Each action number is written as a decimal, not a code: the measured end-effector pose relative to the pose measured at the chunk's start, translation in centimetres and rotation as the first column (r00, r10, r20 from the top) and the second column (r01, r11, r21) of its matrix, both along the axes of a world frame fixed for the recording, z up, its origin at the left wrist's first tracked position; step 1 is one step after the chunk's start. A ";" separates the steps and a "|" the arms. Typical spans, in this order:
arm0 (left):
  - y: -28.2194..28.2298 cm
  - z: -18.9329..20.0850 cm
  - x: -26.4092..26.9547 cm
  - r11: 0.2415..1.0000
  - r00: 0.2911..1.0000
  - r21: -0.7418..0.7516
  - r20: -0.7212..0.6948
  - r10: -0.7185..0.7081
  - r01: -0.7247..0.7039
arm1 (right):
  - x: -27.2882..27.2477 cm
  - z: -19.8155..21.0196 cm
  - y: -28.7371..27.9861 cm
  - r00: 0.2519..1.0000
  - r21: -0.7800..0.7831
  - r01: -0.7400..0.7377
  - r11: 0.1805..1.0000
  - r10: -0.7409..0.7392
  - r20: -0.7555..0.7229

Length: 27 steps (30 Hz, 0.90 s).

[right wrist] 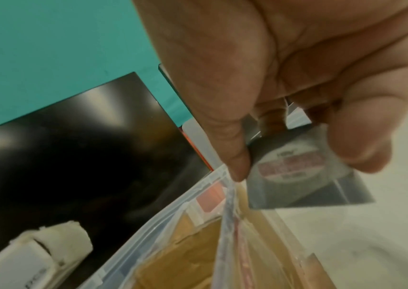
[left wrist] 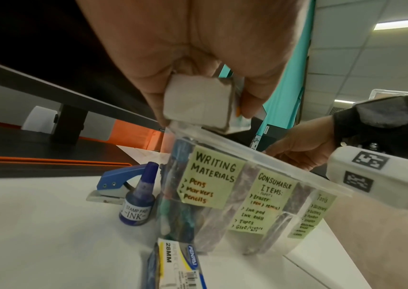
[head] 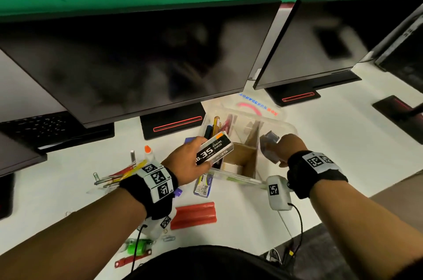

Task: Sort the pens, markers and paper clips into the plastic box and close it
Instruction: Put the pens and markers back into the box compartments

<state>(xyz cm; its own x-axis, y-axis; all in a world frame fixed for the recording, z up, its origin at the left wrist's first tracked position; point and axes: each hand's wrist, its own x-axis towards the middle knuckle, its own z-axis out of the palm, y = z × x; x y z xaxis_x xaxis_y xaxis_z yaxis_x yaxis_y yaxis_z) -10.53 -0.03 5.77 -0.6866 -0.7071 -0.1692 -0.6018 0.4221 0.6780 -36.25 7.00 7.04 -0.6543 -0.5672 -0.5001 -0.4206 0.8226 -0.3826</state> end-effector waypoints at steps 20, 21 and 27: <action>-0.2 -0.5 0.2 0.999 1.000 0.051 -0.006 -0.002 0.003 | 3.0 1.6 -3.1 0.974 0.033 -0.204 0.978 0.206 -0.089; -0.2 -0.5 0.3 0.999 1.000 0.053 -0.011 0.002 -0.001 | 3.5 2.0 -3.4 0.978 -0.079 -0.191 0.978 0.183 -0.096; 0.1 -0.5 -0.2 0.996 0.998 0.089 -0.065 -0.012 0.017 | 8.1 4.0 -2.0 0.885 -0.294 -0.140 0.946 0.252 0.392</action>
